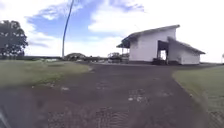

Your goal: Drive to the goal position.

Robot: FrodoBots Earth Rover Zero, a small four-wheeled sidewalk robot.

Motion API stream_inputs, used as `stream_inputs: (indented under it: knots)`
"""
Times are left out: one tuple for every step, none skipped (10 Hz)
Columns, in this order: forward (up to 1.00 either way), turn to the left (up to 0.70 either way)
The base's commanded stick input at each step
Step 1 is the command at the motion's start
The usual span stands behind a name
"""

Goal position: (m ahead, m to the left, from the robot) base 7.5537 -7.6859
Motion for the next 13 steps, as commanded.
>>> stream_inputs:
  knots:
    - [0.7,-0.35]
    - [0.7,-0.35]
    - [0.7,-0.35]
    - [0.7,-0.35]
    - [0.7,-0.35]
    - [0.7,-0.13]
    - [0.7,0.0]
    - [0.7,0.0]
    - [0.7,0.0]
    - [0.7,0.0]
    - [0.7,0.0]
    - [0.7,0.0]
    - [0.7,0.0]
